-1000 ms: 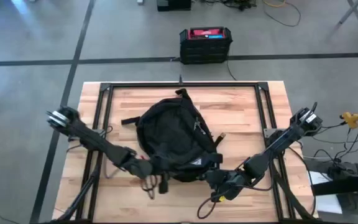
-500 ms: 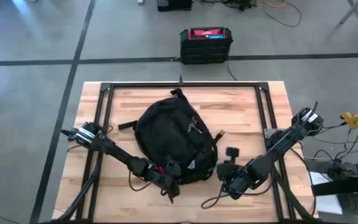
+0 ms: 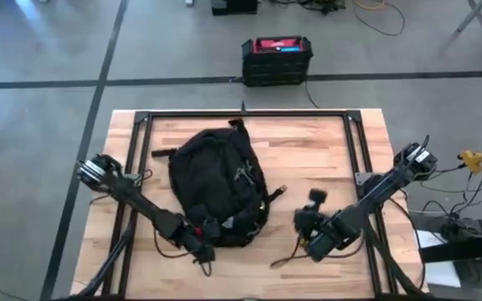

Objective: Unpack backpack
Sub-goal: Close the black backpack

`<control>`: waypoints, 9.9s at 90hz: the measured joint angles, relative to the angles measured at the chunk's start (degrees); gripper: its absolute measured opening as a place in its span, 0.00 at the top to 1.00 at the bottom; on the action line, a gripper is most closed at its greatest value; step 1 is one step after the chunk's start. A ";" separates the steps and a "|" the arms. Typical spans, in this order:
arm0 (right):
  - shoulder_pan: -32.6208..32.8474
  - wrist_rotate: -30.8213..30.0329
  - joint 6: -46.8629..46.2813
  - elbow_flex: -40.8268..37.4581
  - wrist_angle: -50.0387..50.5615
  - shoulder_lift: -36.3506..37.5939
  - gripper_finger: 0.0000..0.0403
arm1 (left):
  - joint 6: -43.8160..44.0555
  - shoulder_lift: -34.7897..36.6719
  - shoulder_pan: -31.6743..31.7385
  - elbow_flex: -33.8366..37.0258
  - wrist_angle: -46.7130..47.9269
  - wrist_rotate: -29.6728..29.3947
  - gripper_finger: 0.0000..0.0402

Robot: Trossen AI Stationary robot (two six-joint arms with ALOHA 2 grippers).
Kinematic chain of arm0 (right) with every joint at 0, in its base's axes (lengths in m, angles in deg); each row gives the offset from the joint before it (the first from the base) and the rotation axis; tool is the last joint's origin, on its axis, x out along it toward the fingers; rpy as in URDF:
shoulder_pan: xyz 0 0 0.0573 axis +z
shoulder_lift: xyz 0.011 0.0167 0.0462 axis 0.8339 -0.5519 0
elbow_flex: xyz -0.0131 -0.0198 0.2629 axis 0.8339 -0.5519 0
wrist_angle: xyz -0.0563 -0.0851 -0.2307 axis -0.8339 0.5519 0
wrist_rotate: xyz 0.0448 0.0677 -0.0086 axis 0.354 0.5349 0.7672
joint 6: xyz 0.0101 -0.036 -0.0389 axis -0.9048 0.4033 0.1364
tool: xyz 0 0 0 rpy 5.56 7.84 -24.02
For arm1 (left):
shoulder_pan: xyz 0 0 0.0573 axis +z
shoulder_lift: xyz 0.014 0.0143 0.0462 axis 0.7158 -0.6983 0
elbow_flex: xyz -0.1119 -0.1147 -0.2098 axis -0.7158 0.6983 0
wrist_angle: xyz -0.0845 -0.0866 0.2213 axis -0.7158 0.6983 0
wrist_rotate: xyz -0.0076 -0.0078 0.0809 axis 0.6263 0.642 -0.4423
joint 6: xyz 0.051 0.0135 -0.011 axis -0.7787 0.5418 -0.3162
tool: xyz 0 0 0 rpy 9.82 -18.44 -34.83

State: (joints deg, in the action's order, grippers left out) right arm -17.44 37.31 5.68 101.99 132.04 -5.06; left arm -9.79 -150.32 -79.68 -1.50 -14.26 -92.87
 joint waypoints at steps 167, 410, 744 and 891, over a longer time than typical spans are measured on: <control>-18.47 33.29 48.19 8.11 -54.23 -21.04 0.57 | -7.74 12.14 4.35 9.68 -20.54 -3.95 0.71; -12.28 23.24 36.37 17.48 -26.17 -10.72 1.00 | -3.05 27.91 -4.52 9.96 -7.05 -21.61 0.71; -8.90 25.21 29.91 15.43 -24.23 -22.78 1.00 | 10.99 -10.59 -0.05 5.25 -35.32 -17.52 0.71; -8.15 10.57 28.12 15.14 -14.33 -15.90 1.00 | -5.46 -23.05 2.95 -30.71 4.95 -11.88 0.90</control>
State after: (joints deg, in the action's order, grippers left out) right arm -25.59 47.88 33.79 117.13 117.71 -20.96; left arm -15.24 -173.38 -76.74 -32.22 -9.31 -104.75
